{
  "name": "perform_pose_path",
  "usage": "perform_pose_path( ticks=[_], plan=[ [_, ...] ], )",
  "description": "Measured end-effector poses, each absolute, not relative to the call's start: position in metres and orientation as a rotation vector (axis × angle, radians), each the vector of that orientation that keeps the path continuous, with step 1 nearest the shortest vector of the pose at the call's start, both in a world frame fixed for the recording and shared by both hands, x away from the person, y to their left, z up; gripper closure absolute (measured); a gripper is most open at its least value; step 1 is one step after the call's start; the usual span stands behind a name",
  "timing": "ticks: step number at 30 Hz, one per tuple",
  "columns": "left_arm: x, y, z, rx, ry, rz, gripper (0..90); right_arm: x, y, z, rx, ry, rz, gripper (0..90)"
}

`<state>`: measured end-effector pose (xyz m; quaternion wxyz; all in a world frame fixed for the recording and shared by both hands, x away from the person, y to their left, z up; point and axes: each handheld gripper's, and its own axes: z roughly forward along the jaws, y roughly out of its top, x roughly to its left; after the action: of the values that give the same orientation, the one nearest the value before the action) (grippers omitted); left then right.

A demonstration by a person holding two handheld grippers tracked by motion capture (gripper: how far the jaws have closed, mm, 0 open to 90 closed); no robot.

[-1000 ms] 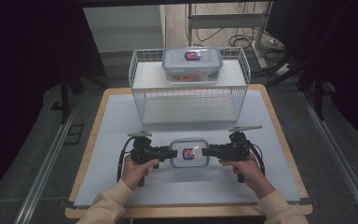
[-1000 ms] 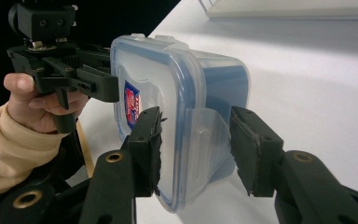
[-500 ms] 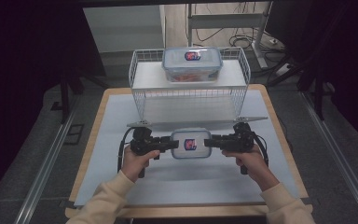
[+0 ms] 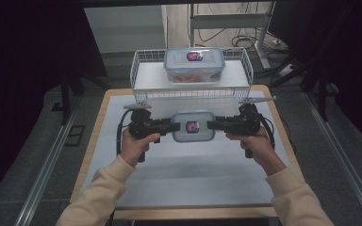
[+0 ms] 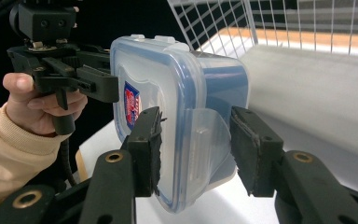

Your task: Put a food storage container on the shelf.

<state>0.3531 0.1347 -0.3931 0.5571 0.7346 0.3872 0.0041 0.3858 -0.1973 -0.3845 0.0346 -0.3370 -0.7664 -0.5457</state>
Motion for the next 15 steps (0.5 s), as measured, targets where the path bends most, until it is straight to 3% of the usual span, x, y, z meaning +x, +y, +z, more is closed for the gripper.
perform_pose_path(
  ticks=[15],
  plan=[
    [0.373, 0.135, -0.334, 1.733, 0.857, 0.112, 53.2, 0.406, -0.195, -0.329, -0.977, -2.398, -1.793, 54.4]
  ],
)
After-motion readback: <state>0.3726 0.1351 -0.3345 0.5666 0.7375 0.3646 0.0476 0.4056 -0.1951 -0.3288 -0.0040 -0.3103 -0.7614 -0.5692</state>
